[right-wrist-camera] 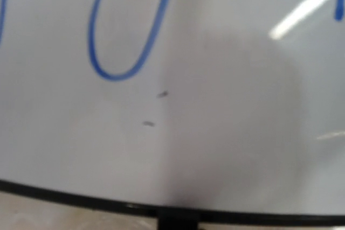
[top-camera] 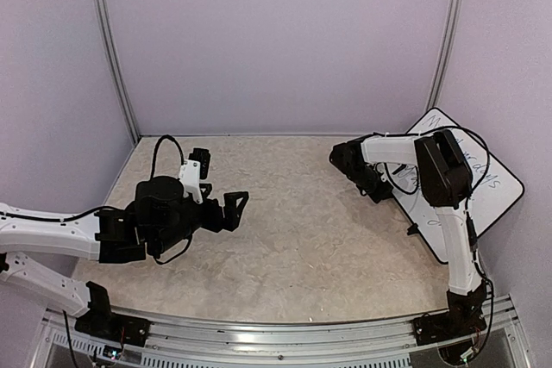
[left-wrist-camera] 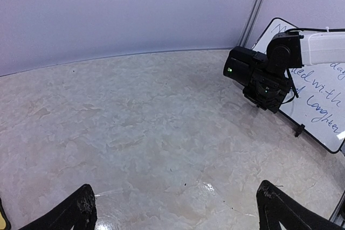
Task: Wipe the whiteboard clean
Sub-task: Pick up the whiteboard from the corner of the board, then move the whiteboard to the center of the board.
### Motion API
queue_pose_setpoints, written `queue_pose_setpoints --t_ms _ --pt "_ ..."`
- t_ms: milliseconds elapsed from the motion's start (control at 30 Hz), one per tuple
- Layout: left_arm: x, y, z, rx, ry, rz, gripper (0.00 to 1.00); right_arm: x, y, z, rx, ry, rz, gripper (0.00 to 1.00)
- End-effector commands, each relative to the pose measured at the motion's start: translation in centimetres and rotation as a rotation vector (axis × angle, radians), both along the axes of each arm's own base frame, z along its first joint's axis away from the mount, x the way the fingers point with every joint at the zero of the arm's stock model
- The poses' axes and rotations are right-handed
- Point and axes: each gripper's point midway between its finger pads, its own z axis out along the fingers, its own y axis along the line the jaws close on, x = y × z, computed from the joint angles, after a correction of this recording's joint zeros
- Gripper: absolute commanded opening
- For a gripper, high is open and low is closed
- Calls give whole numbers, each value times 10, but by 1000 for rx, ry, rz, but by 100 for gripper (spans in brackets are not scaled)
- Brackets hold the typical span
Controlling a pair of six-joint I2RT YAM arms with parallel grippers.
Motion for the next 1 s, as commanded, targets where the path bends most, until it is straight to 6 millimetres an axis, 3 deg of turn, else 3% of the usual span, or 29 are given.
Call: queue_pose_setpoints --t_ms 0,300,767,967 --pt "-1 -1 -5 9 -3 -7 99 -5 1 -7 -47 71 54 0" --pt "-2 0 -4 4 -6 -5 99 -8 39 -11 -51 80 170 0" --pt "-1 5 1 -1 -16 16 99 -13 118 -16 25 43 381 0" --pt "1 15 5 -10 -28 58 99 -9 160 -19 66 27 486 0"
